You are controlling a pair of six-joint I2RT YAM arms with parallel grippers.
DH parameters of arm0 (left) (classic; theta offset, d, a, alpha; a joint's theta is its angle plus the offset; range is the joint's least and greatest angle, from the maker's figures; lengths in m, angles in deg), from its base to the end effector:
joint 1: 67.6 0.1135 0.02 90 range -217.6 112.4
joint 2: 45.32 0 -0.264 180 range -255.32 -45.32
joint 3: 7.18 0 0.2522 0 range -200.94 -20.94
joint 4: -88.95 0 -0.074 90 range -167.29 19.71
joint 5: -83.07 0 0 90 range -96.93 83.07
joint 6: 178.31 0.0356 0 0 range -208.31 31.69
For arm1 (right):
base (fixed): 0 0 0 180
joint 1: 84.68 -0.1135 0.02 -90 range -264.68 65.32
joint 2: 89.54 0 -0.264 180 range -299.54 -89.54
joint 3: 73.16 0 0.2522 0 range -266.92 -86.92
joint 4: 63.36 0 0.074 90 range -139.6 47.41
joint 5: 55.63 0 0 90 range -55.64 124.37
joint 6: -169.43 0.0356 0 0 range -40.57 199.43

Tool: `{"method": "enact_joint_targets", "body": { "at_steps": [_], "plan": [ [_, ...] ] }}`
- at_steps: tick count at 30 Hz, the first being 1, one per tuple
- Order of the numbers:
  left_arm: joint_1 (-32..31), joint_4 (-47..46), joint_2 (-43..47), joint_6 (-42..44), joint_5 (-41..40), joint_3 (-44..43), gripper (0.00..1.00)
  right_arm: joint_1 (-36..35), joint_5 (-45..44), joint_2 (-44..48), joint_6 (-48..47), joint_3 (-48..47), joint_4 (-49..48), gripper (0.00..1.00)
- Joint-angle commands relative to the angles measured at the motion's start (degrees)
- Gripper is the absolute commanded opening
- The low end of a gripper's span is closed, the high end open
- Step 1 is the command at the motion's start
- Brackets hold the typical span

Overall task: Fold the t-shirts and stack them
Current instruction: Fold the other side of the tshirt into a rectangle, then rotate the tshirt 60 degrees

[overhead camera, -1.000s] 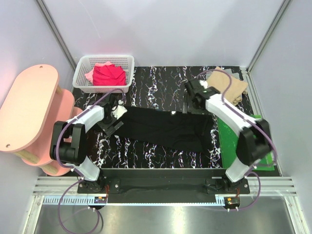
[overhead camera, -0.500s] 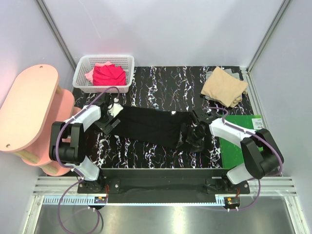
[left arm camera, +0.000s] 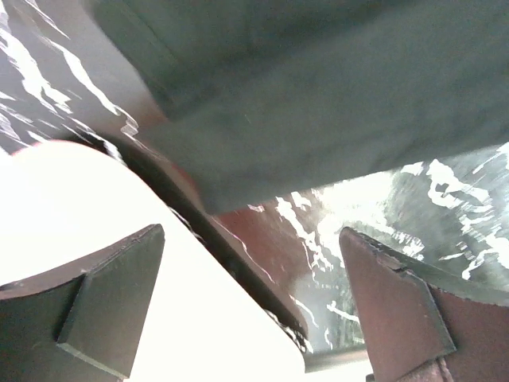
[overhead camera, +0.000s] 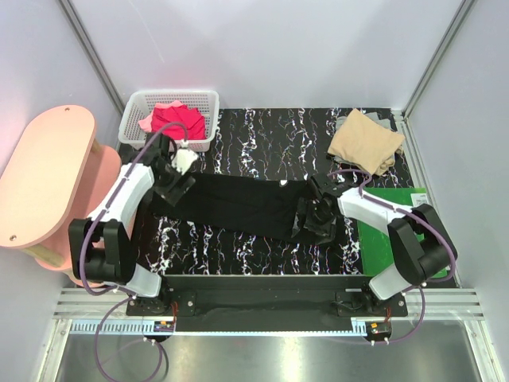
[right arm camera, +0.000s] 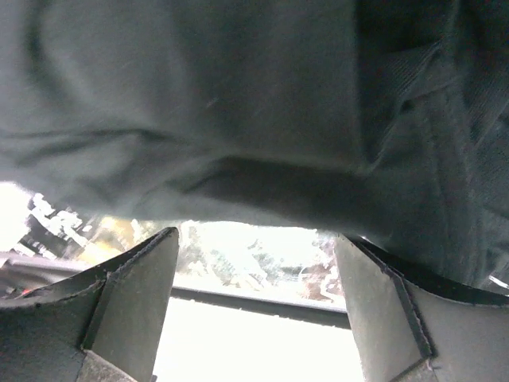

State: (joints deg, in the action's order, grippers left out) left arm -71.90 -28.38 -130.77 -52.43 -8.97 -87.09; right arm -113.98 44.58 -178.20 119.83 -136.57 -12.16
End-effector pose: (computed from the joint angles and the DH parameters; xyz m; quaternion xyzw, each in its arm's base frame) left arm 0.2900 -0.0205 0.2506 0.3341 0.9232 0.0682 0.1771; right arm 0.2302 0.1364 0.1638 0.0852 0.9855 0.1397 0.0459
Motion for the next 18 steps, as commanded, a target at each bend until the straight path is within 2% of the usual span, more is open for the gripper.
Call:
{"method": "enact_joint_targets", "body": {
  "at_steps": [1, 8, 14, 18],
  "plan": [
    [0.3, 3.1, -1.6, -2.5, 7.5, -6.1, 0.99, -0.1, 3.4, 5.6, -1.4, -4.8, 2.1, 0.86],
    [0.3, 0.0, -17.4, -4.1, 4.3, -9.2, 0.95, -0.1, 1.0, 6.5, -0.1, -6.8, 3.2, 0.85],
    [0.3, -1.3, -22.4, -4.2, 2.8, -9.6, 0.95, -0.1, -3.9, 1.4, -1.1, -8.0, 3.0, 0.85],
    [0.7, -2.4, -23.3, -3.6, 2.2, -8.9, 0.95, 0.0, -7.4, -5.6, -2.3, -8.9, 2.3, 0.85]
  ]
}}
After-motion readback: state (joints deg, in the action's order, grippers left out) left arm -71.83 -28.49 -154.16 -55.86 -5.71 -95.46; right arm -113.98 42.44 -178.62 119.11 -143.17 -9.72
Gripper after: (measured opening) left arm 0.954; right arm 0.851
